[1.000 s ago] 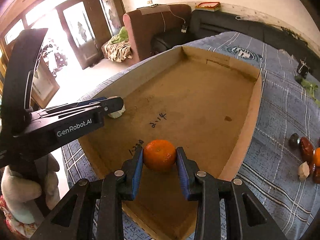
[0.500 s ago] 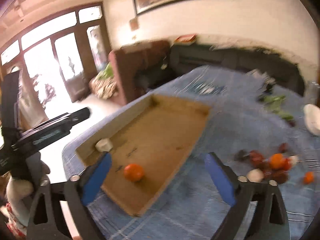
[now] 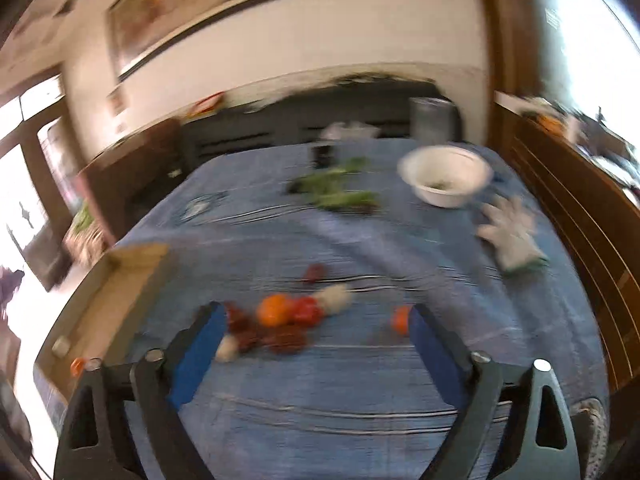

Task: Organize fruits
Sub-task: 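Carry the orange into the cardboard box and open the right tool while the left tool drops the cake there, then grasp the second mandarin orange with the right tool while the left tool grasps another beige cake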

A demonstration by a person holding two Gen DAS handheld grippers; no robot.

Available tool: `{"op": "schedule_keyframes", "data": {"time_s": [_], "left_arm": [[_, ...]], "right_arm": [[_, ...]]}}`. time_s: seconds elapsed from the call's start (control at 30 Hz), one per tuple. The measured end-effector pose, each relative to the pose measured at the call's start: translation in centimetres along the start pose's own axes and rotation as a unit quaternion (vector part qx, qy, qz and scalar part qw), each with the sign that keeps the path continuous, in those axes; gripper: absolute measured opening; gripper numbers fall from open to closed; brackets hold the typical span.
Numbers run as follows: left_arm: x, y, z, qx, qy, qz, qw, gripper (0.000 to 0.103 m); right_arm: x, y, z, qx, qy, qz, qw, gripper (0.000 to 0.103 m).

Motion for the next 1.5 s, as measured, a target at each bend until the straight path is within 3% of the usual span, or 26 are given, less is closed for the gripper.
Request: {"op": "schedule_keyframes", "data": {"time_s": [0.07, 0.27, 0.33, 0.4, 0.5, 0.57, 0.83, 0.93, 0.97, 1.0, 1.03, 1.17, 1.3, 1.5], "left_arm": [[0.9, 1.0, 1.5, -0.029, 0.006, 0.004, 0.9996, 0.083], [3.1, 4.5, 5.5, -0.095, 0.019, 0.02, 0.9951, 0.081], [3.3, 5.4, 6.9, -0.115, 0.021, 0.02, 0.9929, 0.076], [3.7, 6.2, 8.3, -0.137, 0.023, 0.023, 0.99, 0.066], [4.7, 7.1, 10.2, -0.154, 0.021, 0.034, 0.9873, 0.064], [5.3, 7.4, 11.2, -0.158, 0.024, 0.041, 0.9864, 0.064], [7.7, 9.6, 15.9, -0.199, 0.019, 0.081, 0.9764, 0.064], [8.2, 9.9, 16.0, -0.195, 0.022, 0.092, 0.9761, 0.063], [8.3, 10.0, 16.0, -0.193, 0.021, 0.097, 0.9763, 0.053], [8.4, 10.1, 15.9, -0.184, 0.009, 0.11, 0.9768, 0.033], [8.4, 10.2, 15.8, -0.18, 0.003, 0.119, 0.9764, 0.028], [8.0, 9.9, 15.3, -0.186, 0.016, 0.1, 0.9773, 0.027], [7.3, 8.5, 13.4, -0.173, 0.021, 0.088, 0.9808, 0.028], [2.7, 5.0, 8.9, -0.14, 0.016, 0.031, 0.9895, 0.028]], "right_arm": [[1.9, 0.1, 1.1, -0.008, -0.005, 0.024, 1.0, 0.074], [4.2, 1.1, 5.3, -0.043, 0.012, 0.056, 0.997, 0.07], [4.8, 1.6, 6.9, -0.061, 0.034, 0.062, 0.996, 0.07], [5.4, 2.5, 8.4, -0.072, 0.023, 0.074, 0.994, 0.07], [5.5, 3.5, 9.6, -0.084, 0.012, 0.077, 0.993, 0.07], [5.4, 3.8, 10.1, -0.09, 0.003, 0.074, 0.993, 0.058], [5.4, 4.2, 10.5, -0.092, 0.014, 0.051, 0.994, 0.046], [5.4, 4.2, 10.5, -0.093, 0.025, 0.044, 0.994, 0.039], [5.3, 4.2, 10.6, -0.094, 0.031, 0.041, 0.994, 0.034], [5.3, 4.2, 10.5, -0.094, 0.033, 0.039, 0.994, 0.033], [5.2, 4.2, 10.4, -0.093, 0.035, 0.038, 0.994, 0.033], [5.0, 4.1, 10.0, -0.084, 0.035, 0.037, 0.995, 0.032], [4.9, 3.8, 9.4, -0.063, 0.008, 0.05, 0.997, 0.032], [2.7, 3.3, 8.2, -0.032, -0.028, 0.036, 0.998, 0.033]]}}
Point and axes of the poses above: each gripper's, at about its wrist camera, not at the fingertips, and z roughly the way its jaws point, x to its right, y to its underside, the point moved 3 cm from there along z, roughly the way its jaws point, and after that the axes turned 15 degrees about -z, right-handed, at the moved point
